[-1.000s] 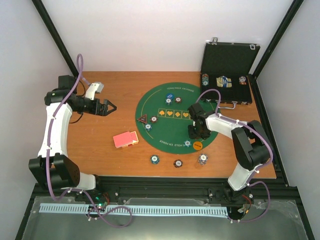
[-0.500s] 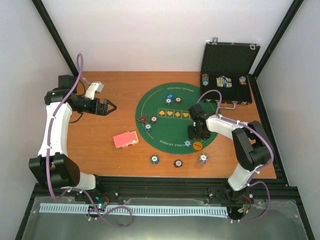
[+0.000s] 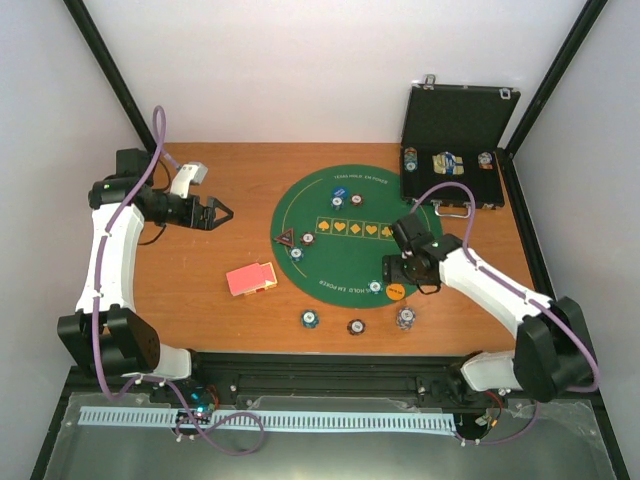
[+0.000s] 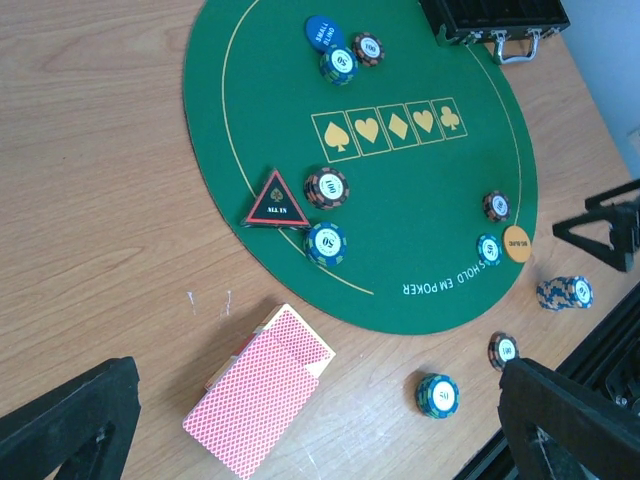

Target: Distribute texas hold em gaming equipment

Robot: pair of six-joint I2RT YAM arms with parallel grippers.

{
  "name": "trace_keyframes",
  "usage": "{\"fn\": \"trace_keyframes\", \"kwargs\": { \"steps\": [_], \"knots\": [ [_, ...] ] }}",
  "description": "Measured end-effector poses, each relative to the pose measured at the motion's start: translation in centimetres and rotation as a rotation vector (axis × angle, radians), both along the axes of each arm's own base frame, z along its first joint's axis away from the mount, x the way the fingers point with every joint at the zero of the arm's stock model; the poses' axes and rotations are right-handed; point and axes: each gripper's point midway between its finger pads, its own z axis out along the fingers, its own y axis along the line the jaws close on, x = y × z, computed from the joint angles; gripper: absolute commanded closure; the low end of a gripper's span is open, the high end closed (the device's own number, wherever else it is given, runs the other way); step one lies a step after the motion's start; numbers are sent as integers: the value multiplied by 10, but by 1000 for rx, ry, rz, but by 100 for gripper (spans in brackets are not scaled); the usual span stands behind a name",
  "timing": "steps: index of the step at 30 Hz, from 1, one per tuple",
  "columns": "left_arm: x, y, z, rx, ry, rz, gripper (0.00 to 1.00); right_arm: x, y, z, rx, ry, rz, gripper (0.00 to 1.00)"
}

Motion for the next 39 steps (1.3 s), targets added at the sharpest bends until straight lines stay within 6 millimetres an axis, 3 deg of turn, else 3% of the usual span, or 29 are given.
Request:
{"fn": "trace_keyframes", "kwargs": {
  "steps": [3, 10, 24, 39],
  "knots": [
    [1, 0, 2, -1, -4, -1, 0, -25, -2, 1, 1, 34, -5, 10],
    [1, -1, 5, -8, -11, -5, 0, -54, 13, -2, 31, 96, -23, 11],
    [0, -2, 5, -9, -12, -10, 0, -99, -11, -36, 44, 197, -169, 29],
    [1, -2, 4, -12, -8, -10, 0, -98, -4, -40, 82, 199, -161, 47]
  ]
}}
